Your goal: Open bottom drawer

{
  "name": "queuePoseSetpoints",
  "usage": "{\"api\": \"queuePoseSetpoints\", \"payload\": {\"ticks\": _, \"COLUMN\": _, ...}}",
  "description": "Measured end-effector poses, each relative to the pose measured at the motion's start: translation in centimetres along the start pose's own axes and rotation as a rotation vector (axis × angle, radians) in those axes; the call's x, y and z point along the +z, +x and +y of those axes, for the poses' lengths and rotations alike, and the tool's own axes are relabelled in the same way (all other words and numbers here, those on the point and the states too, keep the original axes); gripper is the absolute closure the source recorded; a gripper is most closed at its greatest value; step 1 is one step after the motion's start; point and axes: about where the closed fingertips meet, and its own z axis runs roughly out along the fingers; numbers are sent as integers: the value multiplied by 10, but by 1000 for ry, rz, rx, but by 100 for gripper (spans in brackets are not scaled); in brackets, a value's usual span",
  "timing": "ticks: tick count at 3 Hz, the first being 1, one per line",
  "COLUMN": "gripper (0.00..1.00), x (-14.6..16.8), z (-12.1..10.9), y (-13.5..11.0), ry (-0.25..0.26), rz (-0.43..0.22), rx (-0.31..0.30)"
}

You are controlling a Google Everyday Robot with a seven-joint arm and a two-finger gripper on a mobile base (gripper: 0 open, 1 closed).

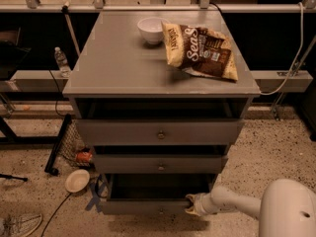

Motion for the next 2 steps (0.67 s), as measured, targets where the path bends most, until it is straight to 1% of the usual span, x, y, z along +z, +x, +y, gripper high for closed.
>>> {"api": "queuePoseSetpoints", "payload": {"ticks": 2, "gripper": 100, "x": 0, "z": 0, "y": 0, "ry": 0, "rz": 0, "rx": 0}}
